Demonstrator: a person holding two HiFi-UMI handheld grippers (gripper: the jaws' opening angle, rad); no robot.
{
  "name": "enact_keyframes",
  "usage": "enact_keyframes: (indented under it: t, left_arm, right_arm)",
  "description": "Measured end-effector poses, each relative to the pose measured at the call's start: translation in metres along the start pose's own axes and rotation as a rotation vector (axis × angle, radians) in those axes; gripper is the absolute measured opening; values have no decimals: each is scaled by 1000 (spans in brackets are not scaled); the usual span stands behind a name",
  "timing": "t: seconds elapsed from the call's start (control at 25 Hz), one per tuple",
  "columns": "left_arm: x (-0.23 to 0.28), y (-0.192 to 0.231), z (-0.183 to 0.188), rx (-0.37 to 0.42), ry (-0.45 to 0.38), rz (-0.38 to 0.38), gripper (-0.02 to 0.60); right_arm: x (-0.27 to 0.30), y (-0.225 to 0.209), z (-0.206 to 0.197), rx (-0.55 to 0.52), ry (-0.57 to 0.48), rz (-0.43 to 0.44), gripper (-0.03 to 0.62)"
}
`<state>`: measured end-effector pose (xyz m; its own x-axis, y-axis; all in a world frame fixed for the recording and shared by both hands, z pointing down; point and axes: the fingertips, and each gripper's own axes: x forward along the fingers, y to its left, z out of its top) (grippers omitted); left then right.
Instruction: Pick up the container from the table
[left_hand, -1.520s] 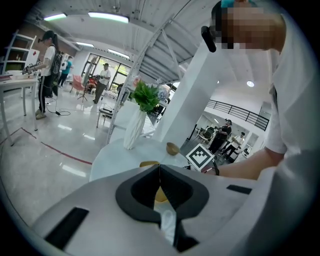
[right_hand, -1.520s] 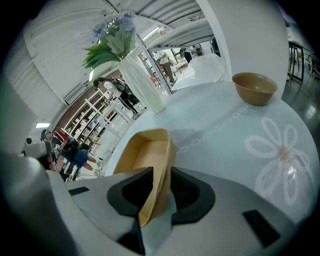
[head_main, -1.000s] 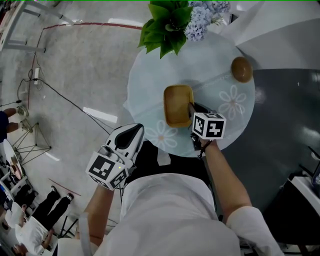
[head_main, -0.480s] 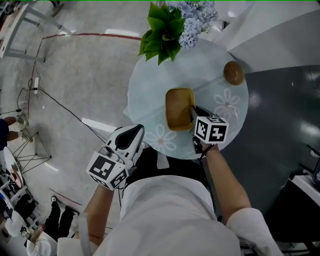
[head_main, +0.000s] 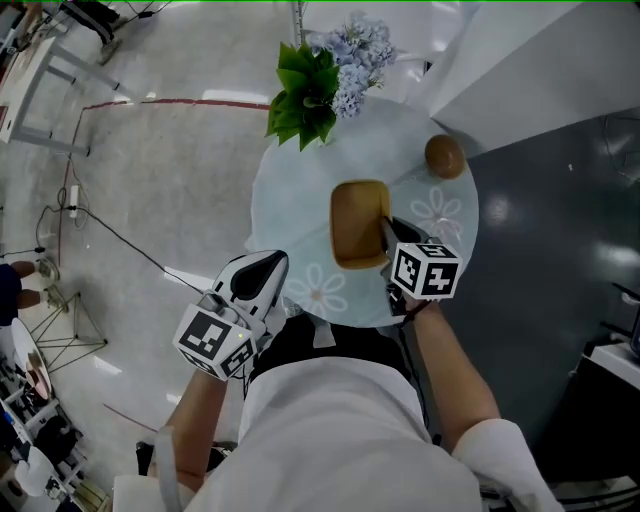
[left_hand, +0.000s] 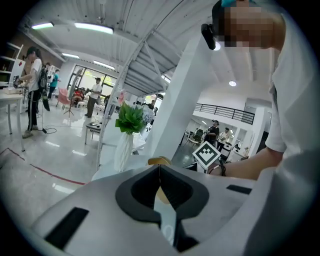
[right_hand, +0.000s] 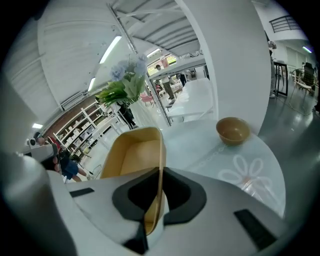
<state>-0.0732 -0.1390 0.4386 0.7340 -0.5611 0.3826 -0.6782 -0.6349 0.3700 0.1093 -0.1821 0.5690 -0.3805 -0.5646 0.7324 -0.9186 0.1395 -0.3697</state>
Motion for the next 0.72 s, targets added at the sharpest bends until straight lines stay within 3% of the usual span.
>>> enact_keyframes:
  t: [0.72]
  left_arm:
    - [0,-25,52,113,-66,-55,21]
  right_arm:
    - [-78,19,74,-13,-225,13,34]
